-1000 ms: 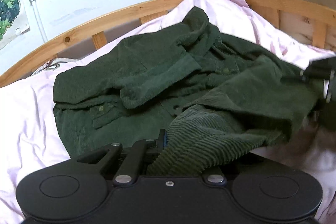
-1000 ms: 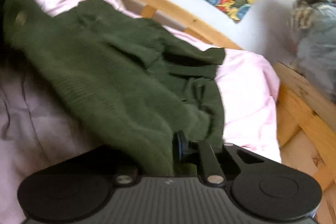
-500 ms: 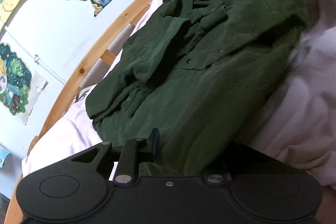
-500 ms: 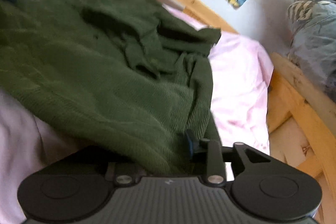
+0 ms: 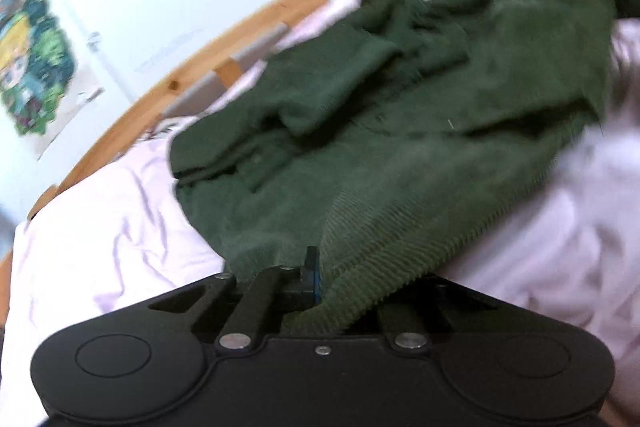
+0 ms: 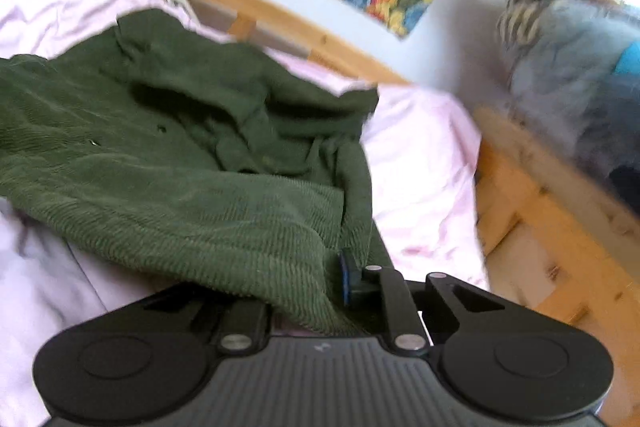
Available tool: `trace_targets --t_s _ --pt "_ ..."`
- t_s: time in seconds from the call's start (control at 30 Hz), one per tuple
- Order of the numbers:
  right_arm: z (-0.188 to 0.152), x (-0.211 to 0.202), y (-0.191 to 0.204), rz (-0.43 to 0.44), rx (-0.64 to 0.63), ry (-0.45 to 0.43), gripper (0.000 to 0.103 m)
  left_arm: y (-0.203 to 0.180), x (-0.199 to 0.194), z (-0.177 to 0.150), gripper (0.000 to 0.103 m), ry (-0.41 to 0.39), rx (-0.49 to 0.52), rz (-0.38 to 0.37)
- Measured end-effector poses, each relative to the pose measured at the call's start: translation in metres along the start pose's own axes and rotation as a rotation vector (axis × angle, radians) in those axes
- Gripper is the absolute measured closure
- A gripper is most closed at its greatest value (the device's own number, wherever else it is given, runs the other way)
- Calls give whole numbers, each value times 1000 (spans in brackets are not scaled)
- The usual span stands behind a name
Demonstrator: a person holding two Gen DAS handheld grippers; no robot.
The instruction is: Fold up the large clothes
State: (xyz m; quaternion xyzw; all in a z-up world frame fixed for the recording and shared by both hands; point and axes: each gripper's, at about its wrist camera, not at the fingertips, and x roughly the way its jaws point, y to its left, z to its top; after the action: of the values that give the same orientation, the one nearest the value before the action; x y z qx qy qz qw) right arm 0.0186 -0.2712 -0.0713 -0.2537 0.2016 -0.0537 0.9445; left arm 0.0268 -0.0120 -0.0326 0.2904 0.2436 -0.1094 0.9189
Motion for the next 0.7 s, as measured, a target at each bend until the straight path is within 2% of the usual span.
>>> trace_targets --t_s 0.17,0.3,0.47,0.57,0.7 --pt "19 -44 0 10 -74 -37 88 42 -36 18 100 -68 -100 24" --pt "29 -85 -5 20 -101 -63 89 73 -72 22 100 -95 -154 -18" --pt "42 -131 3 43 -144 -102 89 100 -113 23 100 -94 -137 -91" --pt "50 -133 5 72 -146 -106 89 113 -121 27 100 -85 -116 -127" --pt "62 -114 0 97 -91 -112 89 127 -105 40 100 -57 -93 -159"
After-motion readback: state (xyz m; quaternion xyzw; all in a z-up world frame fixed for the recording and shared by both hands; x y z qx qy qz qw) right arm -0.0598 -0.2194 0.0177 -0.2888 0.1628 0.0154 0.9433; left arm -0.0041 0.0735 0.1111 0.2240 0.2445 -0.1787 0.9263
